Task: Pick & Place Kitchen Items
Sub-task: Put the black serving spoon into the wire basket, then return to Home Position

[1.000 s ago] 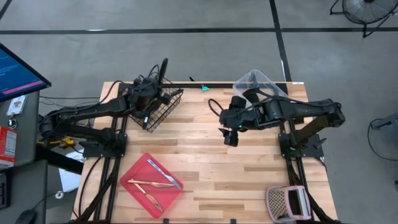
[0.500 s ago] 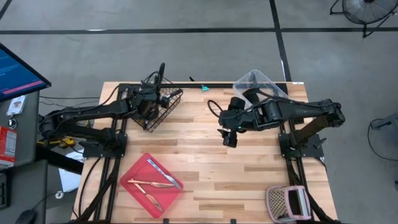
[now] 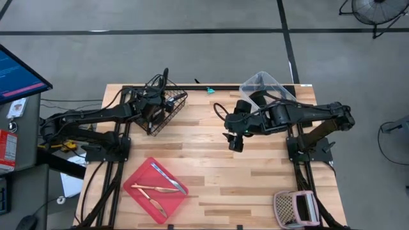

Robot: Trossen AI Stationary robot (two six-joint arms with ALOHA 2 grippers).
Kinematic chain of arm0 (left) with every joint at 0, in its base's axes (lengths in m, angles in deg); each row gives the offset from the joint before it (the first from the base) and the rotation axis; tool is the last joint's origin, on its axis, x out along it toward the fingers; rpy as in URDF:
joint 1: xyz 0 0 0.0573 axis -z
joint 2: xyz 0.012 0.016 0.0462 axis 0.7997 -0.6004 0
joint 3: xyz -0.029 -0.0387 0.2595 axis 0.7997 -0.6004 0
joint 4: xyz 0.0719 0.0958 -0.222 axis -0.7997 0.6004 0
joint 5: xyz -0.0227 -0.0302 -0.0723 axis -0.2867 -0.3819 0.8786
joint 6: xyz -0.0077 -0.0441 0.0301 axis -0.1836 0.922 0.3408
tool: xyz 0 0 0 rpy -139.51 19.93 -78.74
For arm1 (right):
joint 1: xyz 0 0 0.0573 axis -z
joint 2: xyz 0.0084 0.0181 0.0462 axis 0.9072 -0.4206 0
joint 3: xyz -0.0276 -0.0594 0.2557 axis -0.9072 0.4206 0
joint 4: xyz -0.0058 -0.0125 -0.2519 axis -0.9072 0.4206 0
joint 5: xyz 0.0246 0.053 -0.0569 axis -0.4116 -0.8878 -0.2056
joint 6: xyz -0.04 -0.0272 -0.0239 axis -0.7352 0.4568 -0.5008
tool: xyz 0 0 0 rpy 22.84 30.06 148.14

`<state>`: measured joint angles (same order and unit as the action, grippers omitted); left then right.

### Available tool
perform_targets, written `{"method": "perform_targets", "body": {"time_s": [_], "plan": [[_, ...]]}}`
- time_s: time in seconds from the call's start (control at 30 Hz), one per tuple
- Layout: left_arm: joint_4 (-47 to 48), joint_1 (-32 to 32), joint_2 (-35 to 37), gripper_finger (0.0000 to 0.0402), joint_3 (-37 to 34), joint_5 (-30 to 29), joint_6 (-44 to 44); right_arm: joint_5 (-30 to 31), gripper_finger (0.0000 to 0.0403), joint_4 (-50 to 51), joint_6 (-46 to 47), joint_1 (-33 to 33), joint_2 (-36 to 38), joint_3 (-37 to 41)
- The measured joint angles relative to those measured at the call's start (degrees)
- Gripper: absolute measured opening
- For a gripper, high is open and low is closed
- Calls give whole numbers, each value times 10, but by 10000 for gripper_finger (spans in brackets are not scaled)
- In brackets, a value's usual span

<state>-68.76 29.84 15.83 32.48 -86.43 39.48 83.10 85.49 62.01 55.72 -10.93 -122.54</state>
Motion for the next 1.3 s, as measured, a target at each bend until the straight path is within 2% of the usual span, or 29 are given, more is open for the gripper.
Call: {"method": "perform_targets", "body": {"time_s": [0.13,0.27,0.5,0.63,0.77,0.93,1.07,1.2,1.3], "plan": [[-1,0,0,58,0,0,-4,0,291,0,0,0,0,0],[-3,0,1,91,0,2,-47,0,291,0,0,0,0,0],[-5,0,10,197,0,51,-60,0,291,-4,0,1,0,0],[-6,0,15,261,0,54,-61,0,291,-4,0,1,0,0],[-9,0,37,294,1,54,-59,0,291,-4,0,1,0,0],[-16,0,94,299,1,68,-59,2,291,-33,-25,2,0,0],[-41,0,154,286,2,117,-59,2,291,-75,-79,2,6,0],[-102,0,217,250,2,202,-59,2,291,-136,-156,3,35,0],[-144,0,266,199,2,265,-63,2,289,-173,-201,10,79,0]]}}
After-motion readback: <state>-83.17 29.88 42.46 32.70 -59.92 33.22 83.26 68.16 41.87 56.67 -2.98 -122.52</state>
